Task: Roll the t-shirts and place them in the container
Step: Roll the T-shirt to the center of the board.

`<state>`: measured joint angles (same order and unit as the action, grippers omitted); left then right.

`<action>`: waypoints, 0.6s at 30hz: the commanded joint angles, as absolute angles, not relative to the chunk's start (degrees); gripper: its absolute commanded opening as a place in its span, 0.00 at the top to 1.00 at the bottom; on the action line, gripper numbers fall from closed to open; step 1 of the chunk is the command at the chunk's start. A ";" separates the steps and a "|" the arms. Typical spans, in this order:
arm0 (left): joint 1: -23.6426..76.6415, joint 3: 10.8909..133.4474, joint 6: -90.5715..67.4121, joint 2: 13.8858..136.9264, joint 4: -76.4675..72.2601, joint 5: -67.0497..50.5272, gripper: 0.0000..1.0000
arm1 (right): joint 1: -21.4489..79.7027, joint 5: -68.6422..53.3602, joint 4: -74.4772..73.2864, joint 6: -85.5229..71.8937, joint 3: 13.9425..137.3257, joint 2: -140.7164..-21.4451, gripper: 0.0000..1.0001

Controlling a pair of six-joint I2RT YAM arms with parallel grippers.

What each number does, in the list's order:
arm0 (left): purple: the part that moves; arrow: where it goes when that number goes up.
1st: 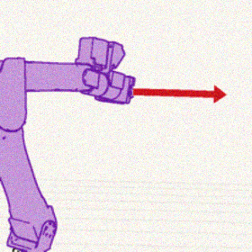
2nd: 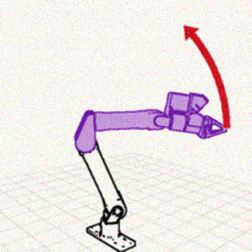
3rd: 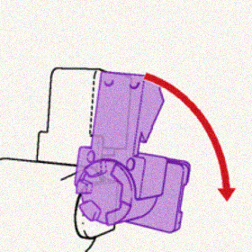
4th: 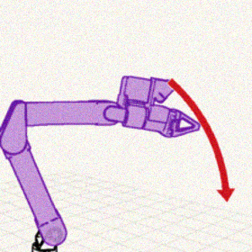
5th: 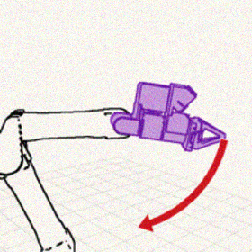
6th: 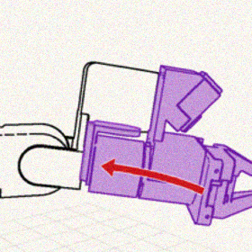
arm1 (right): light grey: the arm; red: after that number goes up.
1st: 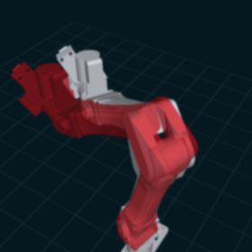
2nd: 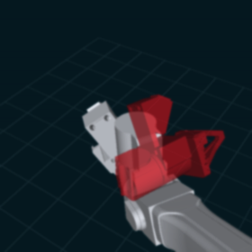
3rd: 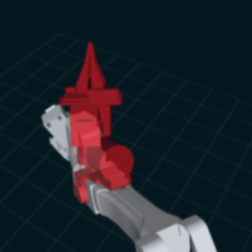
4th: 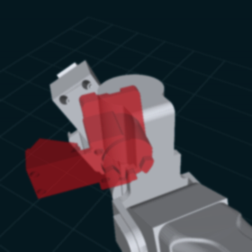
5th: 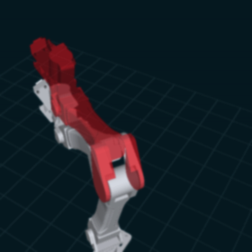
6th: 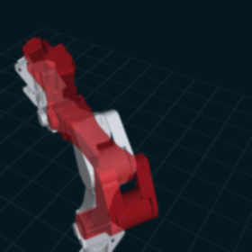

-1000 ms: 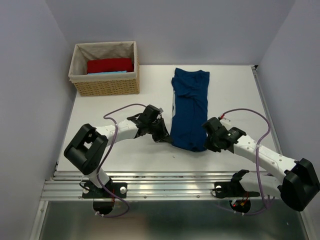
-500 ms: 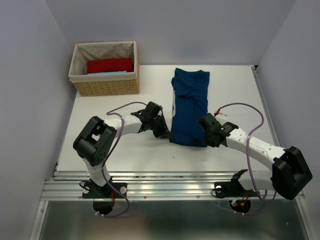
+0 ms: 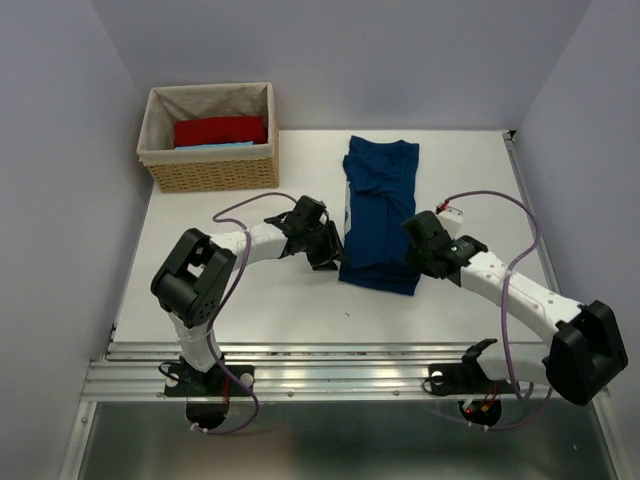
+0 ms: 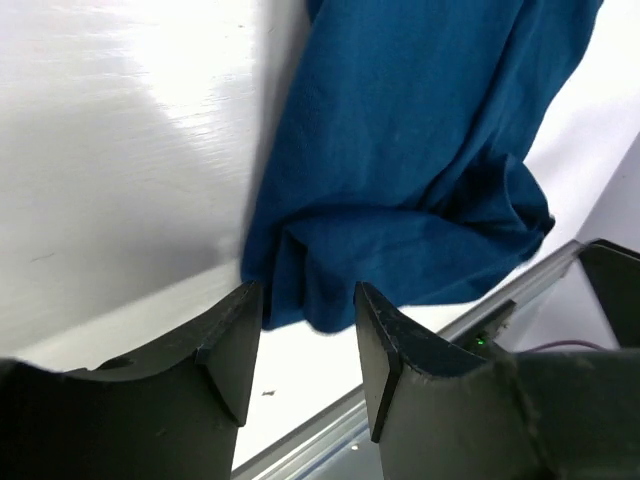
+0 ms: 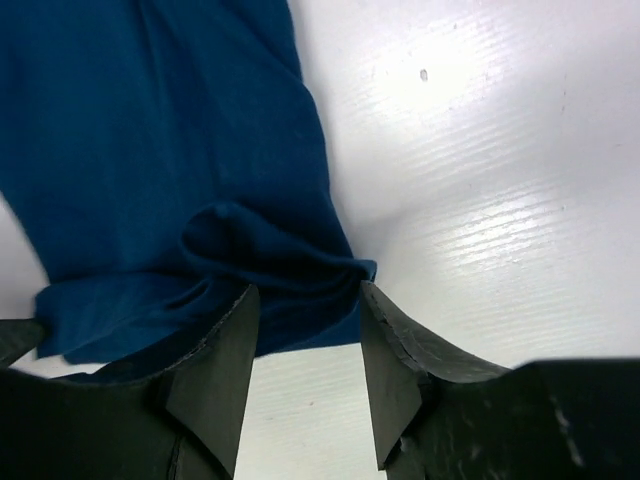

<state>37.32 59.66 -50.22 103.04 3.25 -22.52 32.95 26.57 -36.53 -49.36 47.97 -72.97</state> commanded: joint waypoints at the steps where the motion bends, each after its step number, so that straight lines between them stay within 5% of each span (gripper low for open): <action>1: 37.35 61.96 -47.55 93.10 7.45 -12.34 0.46 | 32.70 27.35 -34.80 -49.57 48.26 -66.02 0.50; 4: 39.19 62.05 -45.88 89.14 10.45 -4.78 0.46 | 32.70 24.54 -36.46 -50.36 45.45 -62.32 0.52; 7: 42.36 61.00 -44.39 87.19 10.90 -1.76 0.58 | 32.70 21.11 -36.83 -51.06 42.11 -60.03 0.65; 8: 43.93 60.56 -43.95 87.19 10.55 -1.93 0.74 | 32.70 20.31 -36.57 -51.41 41.14 -59.68 0.75; 11: 46.14 60.64 -42.37 89.03 9.41 -3.60 1.00 | 32.70 17.67 -34.46 -52.29 37.62 -59.59 0.85; 16: 49.30 62.66 -40.52 94.29 8.70 -5.98 1.00 | 32.70 16.17 -31.82 -52.39 37.00 -63.27 0.84; 18: 49.31 62.93 -40.08 94.92 8.96 -4.84 0.92 | 32.70 17.31 -31.64 -51.59 37.53 -65.38 0.75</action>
<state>49.15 60.38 -42.46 94.00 8.49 -5.98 32.95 17.43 -35.16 -51.75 36.64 -63.33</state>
